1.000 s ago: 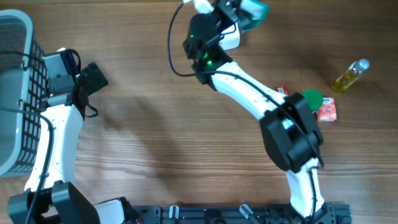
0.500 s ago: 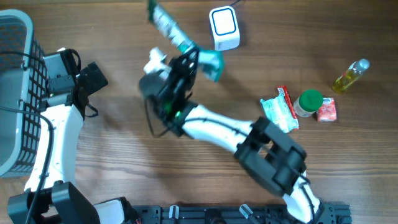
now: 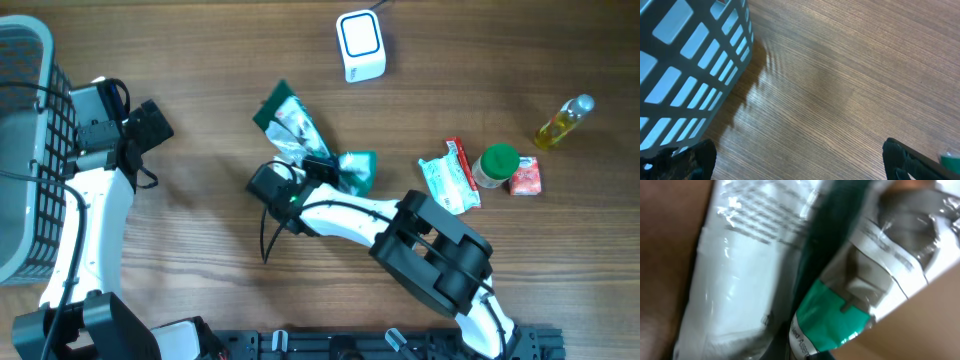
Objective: Scan the item barcode
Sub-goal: 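Lower the gloves pack onto the table below the scanner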
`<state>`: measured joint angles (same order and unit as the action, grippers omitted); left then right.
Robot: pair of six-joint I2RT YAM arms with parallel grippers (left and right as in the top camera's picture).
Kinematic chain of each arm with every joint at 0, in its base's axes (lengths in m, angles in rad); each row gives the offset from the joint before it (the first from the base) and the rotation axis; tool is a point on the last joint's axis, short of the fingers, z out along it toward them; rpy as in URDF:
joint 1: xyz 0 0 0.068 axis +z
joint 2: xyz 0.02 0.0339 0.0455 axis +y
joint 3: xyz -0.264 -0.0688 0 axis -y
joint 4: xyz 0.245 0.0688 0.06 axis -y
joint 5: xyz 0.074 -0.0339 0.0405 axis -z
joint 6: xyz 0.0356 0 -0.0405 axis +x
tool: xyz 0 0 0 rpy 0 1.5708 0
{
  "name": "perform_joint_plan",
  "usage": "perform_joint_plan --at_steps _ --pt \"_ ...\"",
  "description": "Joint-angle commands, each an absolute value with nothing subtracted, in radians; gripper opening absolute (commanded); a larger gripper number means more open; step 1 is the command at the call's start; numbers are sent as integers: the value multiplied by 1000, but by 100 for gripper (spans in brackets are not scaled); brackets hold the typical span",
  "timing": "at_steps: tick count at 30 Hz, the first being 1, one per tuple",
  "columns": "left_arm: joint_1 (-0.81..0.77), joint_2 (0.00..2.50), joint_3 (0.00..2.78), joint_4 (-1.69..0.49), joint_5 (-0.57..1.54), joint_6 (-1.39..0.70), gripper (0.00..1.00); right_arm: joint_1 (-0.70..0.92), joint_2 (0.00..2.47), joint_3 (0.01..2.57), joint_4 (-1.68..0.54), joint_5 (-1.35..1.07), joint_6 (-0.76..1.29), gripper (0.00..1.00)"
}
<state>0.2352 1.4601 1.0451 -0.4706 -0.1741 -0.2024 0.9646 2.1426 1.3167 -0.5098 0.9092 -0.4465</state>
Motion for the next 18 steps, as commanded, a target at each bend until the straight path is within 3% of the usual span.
perform_joint_plan --at_steps 1,6,8,9,13,18 --pt "240 1448 1056 -468 -172 -190 100 945 2122 1314 -649 752 -38 4" --pt "240 1448 1056 -468 -172 -190 100 822 2120 1314 -885 564 88 6" --pt "240 1448 1056 -468 -172 -190 100 772 2120 1314 -889 514 90 85" --pt "240 1448 1056 -468 -172 -190 100 740 2115 1316 -893 525 117 100" --pt "240 1448 1056 -468 -172 -190 100 651 2020 1324 -918 527 185 100" --pt "240 1448 1056 -468 -172 -190 100 589 1847 1324 -868 219 183 100"
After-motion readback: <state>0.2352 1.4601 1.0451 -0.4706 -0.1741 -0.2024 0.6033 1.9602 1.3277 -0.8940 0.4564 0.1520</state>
